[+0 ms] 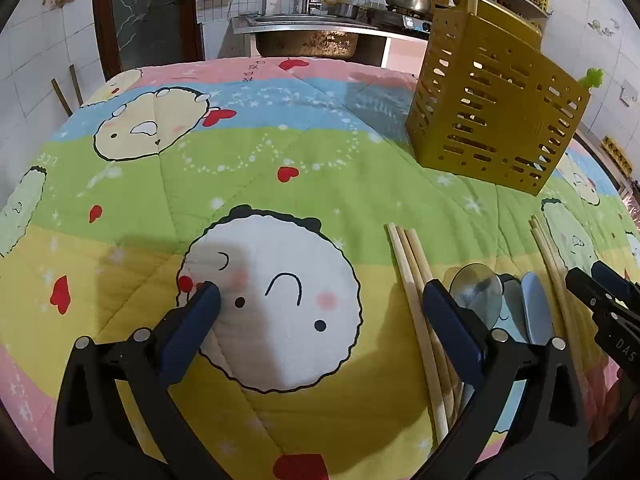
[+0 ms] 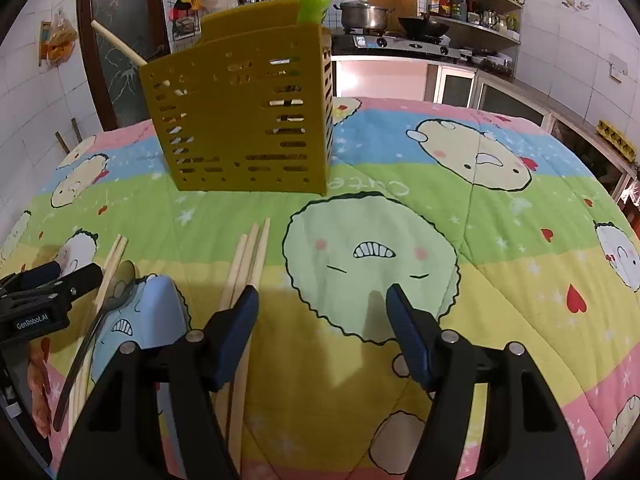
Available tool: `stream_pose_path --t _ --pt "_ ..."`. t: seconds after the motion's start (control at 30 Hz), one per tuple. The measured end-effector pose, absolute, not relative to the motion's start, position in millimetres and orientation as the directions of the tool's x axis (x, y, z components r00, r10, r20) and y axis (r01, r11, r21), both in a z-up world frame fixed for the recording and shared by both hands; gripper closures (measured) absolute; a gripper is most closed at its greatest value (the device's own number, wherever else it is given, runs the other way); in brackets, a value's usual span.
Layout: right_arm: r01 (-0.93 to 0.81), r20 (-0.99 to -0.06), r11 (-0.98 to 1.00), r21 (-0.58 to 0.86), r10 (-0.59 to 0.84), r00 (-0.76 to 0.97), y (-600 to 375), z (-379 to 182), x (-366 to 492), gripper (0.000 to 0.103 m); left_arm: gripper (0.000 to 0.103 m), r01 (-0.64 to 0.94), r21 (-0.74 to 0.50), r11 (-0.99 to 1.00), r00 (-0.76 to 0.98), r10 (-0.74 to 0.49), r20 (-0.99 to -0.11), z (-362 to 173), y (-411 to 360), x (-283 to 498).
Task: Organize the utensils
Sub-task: 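Move both tools back down to the chopsticks on the quilt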
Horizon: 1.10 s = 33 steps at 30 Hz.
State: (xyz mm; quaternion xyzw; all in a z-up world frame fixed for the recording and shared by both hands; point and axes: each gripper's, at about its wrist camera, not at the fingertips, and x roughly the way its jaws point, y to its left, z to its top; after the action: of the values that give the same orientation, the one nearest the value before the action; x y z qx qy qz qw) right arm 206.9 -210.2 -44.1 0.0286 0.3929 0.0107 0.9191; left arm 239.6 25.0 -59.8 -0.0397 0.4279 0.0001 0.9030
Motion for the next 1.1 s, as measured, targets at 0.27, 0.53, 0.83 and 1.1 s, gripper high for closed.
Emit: stream_pose_path --t 0.27,0.53,0.83,1.1 --pt "0.008 -0.725 0.998 0.056 0.035 0.688 -209.0 -45.4 205.4 0.037 0.005 -0.037 -0.053 0.998 0.631 -0.017 -0.775 -59.8 25.1 238.1" --pt "-0.003 -0.699 0.996 0.085 0.062 0.712 -212.3 -40.4 199.9 0.038 0.005 -0.032 -0.033 0.999 0.63 -0.006 -0.777 -60.9 23.0 234.8" --pt "-0.031 -0.725 0.999 0.025 0.04 0.687 -197.8 -43.6 204.4 0.039 0.005 -0.03 -0.036 0.999 0.625 -0.009 -0.781 -61.8 23.2 235.8" --pt "-0.038 -0.767 0.999 0.026 0.044 0.641 -191.6 -49.8 208.5 0.052 0.005 -0.027 -0.027 0.999 0.617 -0.005 -0.787 -62.2 22.1 238.0"
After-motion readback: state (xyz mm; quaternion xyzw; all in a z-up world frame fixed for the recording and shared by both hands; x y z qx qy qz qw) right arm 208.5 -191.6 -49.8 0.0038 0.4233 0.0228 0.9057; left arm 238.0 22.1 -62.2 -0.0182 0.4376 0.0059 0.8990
